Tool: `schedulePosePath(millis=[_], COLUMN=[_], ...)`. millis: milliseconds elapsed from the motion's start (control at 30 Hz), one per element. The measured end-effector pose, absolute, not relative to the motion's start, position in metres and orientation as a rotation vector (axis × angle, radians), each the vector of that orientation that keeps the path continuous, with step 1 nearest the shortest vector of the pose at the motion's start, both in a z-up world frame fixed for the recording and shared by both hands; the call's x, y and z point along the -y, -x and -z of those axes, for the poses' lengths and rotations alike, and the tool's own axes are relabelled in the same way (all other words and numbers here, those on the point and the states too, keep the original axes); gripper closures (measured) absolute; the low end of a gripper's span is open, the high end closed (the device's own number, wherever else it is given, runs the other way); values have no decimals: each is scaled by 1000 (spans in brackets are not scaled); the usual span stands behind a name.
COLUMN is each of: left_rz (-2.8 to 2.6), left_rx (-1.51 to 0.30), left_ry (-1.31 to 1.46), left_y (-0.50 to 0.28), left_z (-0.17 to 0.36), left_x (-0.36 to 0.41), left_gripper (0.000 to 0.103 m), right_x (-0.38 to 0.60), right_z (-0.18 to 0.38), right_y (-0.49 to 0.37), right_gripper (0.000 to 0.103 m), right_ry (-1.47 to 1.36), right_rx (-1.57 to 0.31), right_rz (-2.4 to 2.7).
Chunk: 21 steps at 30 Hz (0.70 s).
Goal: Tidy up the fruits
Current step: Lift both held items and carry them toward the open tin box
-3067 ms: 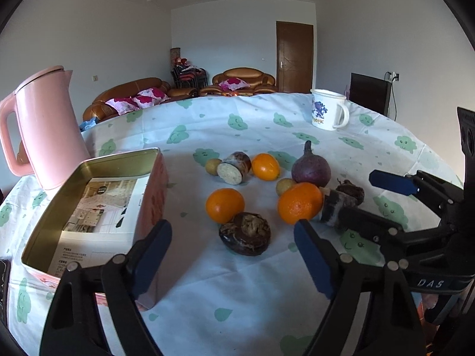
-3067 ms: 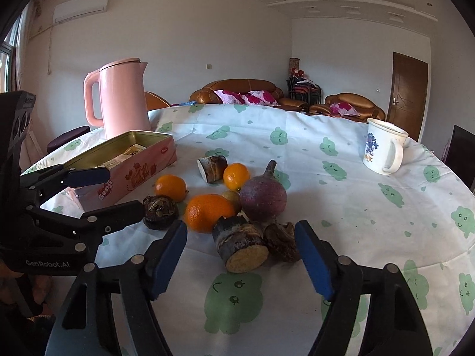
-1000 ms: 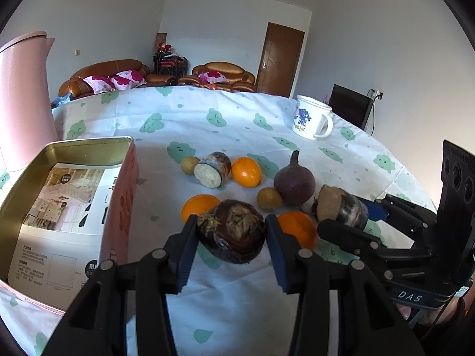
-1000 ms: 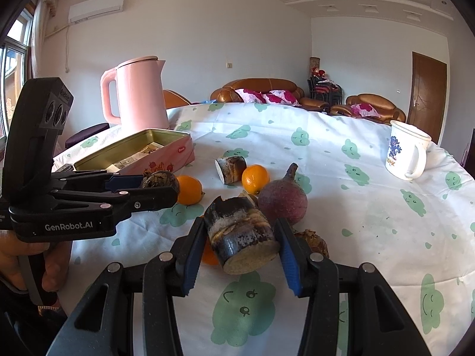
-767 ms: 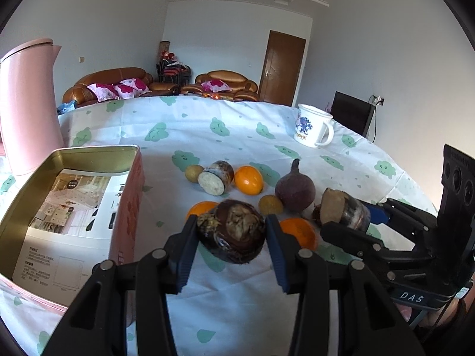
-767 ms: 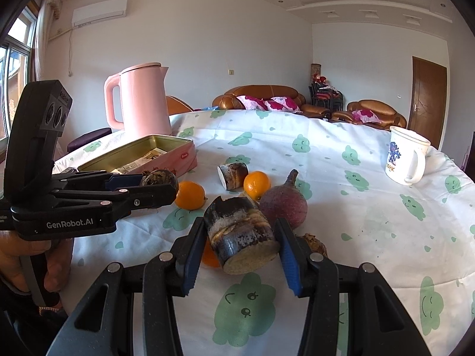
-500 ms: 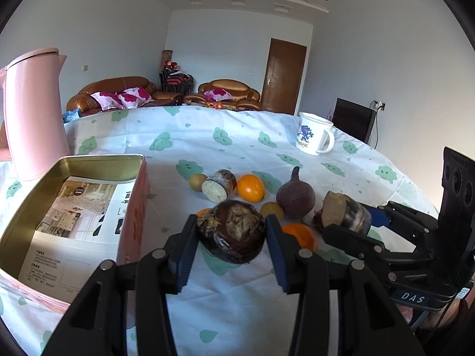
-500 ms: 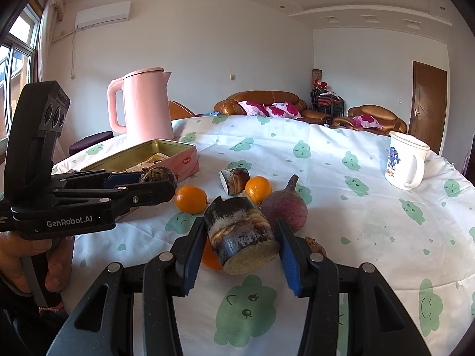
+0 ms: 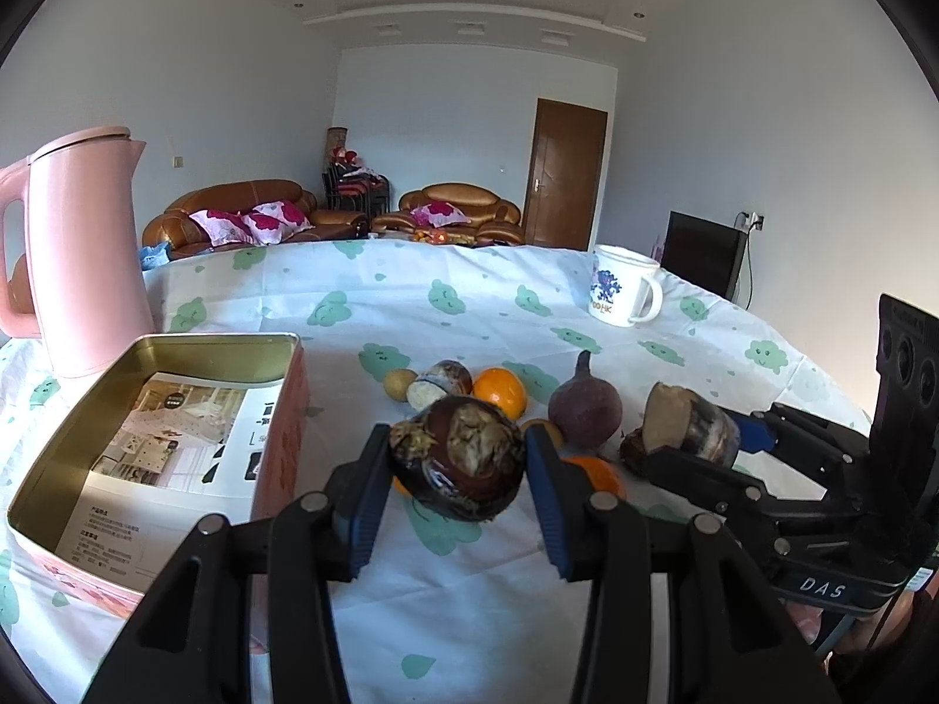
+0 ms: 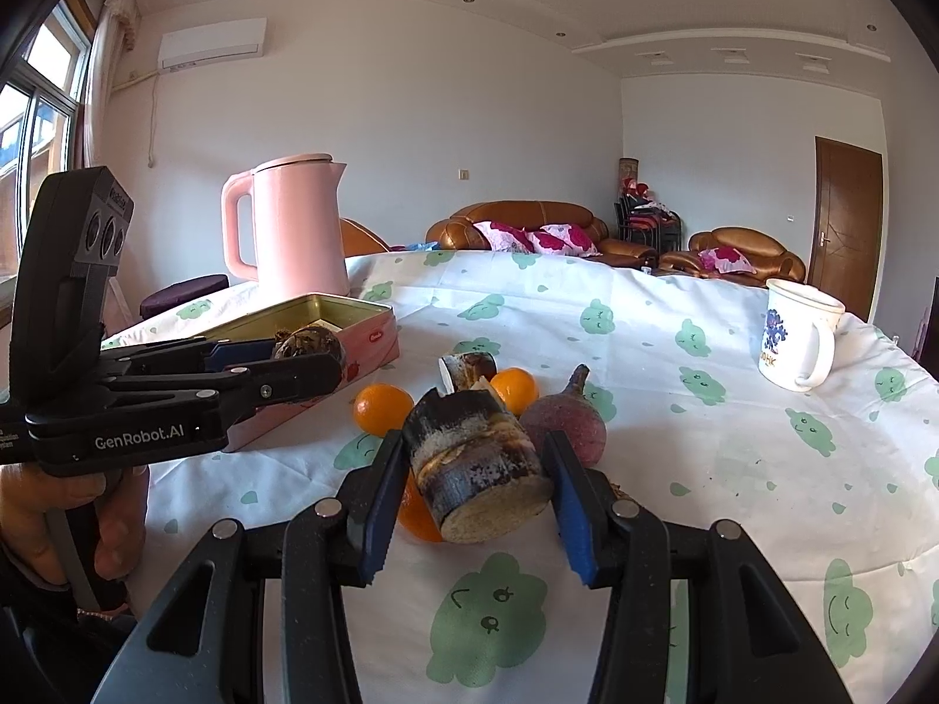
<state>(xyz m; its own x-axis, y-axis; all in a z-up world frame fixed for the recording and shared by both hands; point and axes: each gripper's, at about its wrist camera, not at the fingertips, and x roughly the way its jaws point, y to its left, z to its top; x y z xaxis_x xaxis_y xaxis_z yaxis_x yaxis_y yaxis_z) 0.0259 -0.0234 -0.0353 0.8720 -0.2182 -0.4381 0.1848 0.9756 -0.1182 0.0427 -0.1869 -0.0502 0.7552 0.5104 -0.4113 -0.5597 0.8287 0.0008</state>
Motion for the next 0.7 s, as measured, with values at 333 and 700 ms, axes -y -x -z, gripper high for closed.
schedulePosePath(millis=[333,700], left_rz=[192,179], left_rx=[-429,-398], left_ry=[48,33], left_y=[-20,-15], left_z=[32,31], left_x=[27,29], left_gripper=[57,57], right_x=[188,190], right_z=[49,49], right_y=[-40,-34], right_gripper=[54,54], right_ry=[123,123], right_rx=[-383,-353], right_rz=[-590,-591])
